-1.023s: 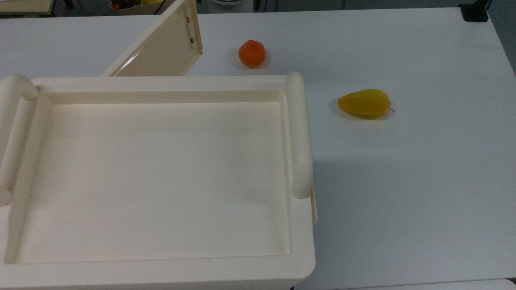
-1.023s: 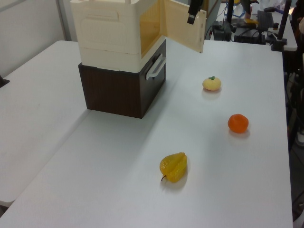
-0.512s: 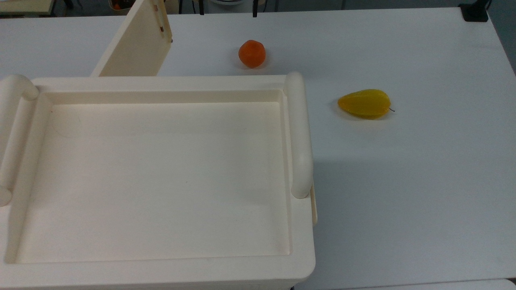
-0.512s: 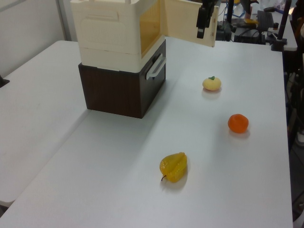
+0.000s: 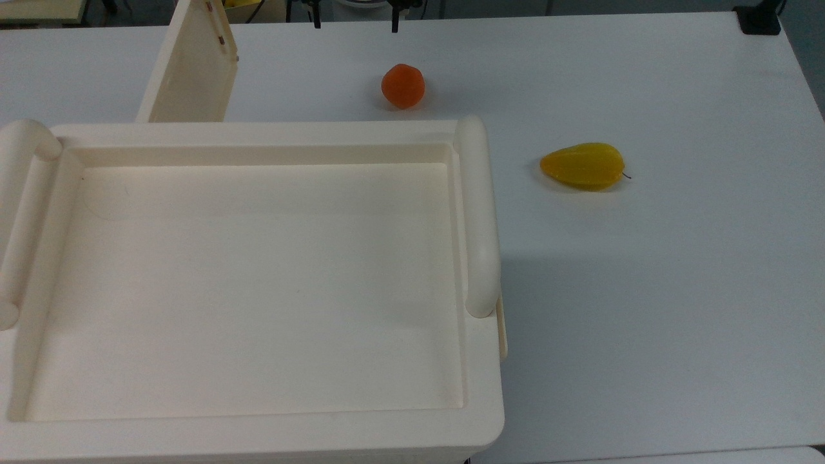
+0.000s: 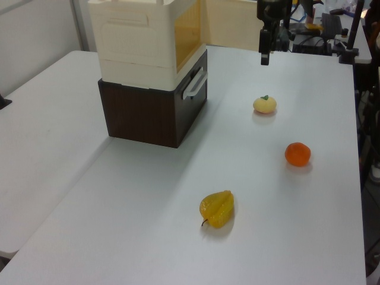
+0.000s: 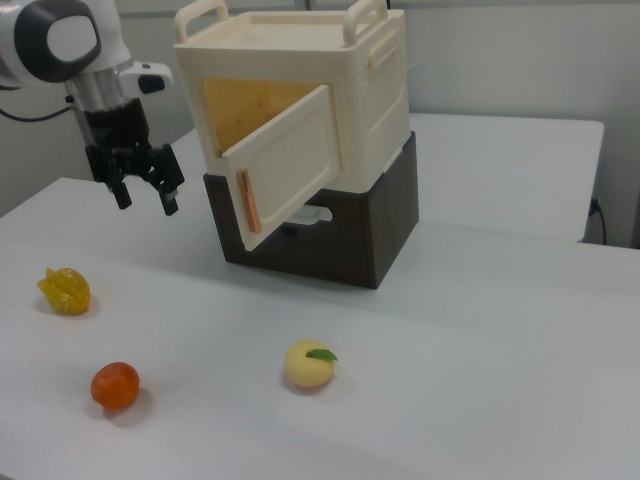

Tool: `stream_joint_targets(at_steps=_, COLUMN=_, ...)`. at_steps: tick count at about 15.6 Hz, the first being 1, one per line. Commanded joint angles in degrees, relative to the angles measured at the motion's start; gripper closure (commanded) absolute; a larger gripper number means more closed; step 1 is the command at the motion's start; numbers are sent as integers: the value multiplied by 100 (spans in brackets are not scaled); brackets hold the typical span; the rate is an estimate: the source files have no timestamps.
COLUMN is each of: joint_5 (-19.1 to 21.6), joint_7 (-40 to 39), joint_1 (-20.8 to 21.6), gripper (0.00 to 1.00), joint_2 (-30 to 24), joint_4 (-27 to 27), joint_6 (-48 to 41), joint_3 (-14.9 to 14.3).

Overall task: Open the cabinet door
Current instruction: 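Release the handle and raise the gripper away from the open door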

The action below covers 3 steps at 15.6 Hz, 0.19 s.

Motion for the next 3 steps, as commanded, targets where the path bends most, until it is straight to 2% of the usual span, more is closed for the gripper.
stream_joint_targets(at_steps=1, joint_5=38, joint_7=-81, joint_1=-23, gripper=0, joint_2=-299, joint_4=-388, joint_6=17, joint_3=-22)
stream_joint_targets(at_steps=3, joint_5=38, joint_7=-72, joint_1=-102, gripper=0, joint_2=-299, joint_4=-326, joint_6=-44, joint_3=-22)
